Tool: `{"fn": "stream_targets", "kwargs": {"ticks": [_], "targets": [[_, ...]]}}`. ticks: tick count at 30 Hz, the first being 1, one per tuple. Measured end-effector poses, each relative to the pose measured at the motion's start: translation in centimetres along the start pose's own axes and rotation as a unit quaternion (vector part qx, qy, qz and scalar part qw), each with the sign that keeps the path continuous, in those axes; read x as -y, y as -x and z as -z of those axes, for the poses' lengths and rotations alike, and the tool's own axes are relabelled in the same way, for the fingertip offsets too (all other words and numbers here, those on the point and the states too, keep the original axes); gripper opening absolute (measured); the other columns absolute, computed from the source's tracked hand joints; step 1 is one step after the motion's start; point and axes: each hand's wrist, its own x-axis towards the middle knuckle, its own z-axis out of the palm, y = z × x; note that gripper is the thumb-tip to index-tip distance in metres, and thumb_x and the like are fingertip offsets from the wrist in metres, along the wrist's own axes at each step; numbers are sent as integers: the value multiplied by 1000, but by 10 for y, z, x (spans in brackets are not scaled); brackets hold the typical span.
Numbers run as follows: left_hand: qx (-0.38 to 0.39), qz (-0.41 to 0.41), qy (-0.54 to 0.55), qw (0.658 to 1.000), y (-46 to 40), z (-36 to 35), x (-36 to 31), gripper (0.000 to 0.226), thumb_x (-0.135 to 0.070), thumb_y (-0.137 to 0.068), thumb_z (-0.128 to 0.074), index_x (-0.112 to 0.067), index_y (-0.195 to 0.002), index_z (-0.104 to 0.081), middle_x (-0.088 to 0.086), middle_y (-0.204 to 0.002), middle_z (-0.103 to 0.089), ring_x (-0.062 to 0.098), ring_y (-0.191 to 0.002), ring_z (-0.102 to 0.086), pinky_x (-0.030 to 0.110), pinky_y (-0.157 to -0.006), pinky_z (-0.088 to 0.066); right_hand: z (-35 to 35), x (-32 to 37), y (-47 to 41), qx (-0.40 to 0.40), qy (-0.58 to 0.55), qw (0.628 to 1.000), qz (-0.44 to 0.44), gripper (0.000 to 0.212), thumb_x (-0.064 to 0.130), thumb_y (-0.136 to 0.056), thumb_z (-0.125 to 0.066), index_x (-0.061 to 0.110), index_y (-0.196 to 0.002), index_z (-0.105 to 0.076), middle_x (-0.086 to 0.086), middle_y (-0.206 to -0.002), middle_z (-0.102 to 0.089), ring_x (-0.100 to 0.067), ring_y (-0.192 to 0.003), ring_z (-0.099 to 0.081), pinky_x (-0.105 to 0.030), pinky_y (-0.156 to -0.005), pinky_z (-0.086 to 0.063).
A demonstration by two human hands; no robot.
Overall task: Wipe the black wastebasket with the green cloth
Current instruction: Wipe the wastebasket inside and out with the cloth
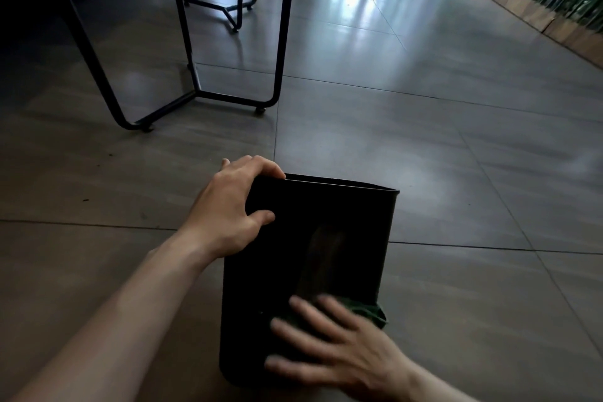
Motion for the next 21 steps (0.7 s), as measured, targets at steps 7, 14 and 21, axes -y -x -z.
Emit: {"fn": "stream_targets", "kwargs": {"ticks": [7, 14, 21], "targets": [[5, 0, -2, 1000, 2, 2, 1, 54, -7, -71, -83, -35, -111, -60, -22, -108, -60, -22, -104, -44, 57, -115, -33, 31, -93, -60, -164, -98, 875, -445, 47, 31, -106, -47, 25, -152, -43, -9, -159, -45, -40, -145, -41, -54, -106, -41], [8, -14, 7, 1000, 1, -1, 1, 54, -7, -70, -83, -35, -111, -60, -20, -110, -62, -14, -108, -50, 54, -120, -27, -7, 29, -11, 0, -2, 1000, -20, 46, 20, -114, -20, 28, -158, -34, -4, -164, -37, -35, -144, -43, -44, -105, -51], [17, -34, 25, 999, -1, -3, -2, 53, -1, -69, -79, -30, -111, -63, -17, -109, -64, 4, -110, -57, 51, -124, -18, 27, -61, -46, -120, -62, 946, -295, 46, 26, -111, -37, 30, -157, -40, -5, -163, -40, -36, -149, -39, -48, -108, -36]]}}
